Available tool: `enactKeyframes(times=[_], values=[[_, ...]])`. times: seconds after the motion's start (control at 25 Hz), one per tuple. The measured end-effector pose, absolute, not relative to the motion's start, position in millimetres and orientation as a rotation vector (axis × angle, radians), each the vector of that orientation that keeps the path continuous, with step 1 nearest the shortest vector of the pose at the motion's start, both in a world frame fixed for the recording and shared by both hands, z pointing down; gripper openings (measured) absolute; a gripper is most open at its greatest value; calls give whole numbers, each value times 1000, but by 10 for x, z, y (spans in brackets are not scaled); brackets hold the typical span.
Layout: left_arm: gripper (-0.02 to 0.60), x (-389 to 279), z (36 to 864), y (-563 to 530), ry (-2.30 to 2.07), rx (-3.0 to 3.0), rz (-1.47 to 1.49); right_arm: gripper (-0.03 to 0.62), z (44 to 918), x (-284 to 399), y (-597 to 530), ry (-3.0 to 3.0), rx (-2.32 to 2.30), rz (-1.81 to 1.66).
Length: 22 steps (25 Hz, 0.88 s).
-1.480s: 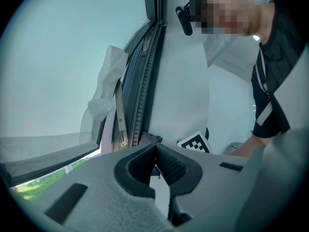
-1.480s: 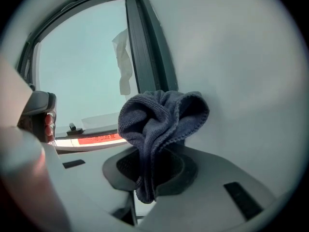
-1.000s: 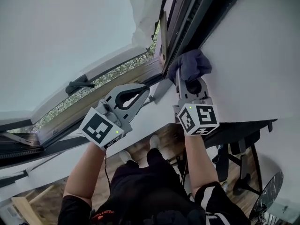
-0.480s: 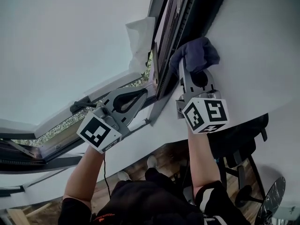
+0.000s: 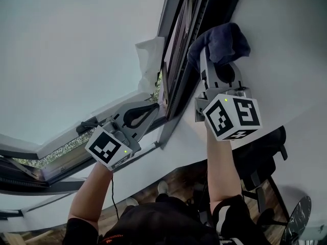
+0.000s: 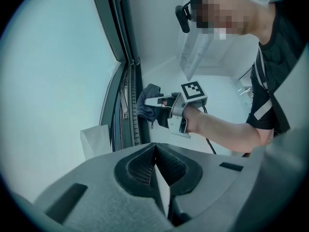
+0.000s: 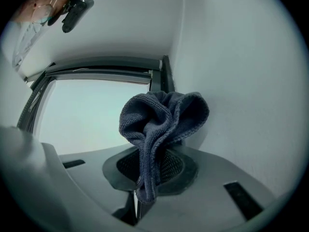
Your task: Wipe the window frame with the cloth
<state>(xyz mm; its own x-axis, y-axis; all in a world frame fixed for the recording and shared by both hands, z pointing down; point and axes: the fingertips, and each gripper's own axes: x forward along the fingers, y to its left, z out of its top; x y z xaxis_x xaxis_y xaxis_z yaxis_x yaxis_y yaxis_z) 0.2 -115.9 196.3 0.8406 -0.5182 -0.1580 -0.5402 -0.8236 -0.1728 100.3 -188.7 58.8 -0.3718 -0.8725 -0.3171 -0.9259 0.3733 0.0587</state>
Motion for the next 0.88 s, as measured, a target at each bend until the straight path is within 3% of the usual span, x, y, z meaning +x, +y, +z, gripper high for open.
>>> enactKeyframes(times=[0.48,0.88], values=[[18,-24,1885,-1189,843,-2852,144,49,366,1004,-1978,2383,-1608,353],[18,9,2049,-1207,807,-2835,143,49,662,985,-2014,2404,-1630,292]])
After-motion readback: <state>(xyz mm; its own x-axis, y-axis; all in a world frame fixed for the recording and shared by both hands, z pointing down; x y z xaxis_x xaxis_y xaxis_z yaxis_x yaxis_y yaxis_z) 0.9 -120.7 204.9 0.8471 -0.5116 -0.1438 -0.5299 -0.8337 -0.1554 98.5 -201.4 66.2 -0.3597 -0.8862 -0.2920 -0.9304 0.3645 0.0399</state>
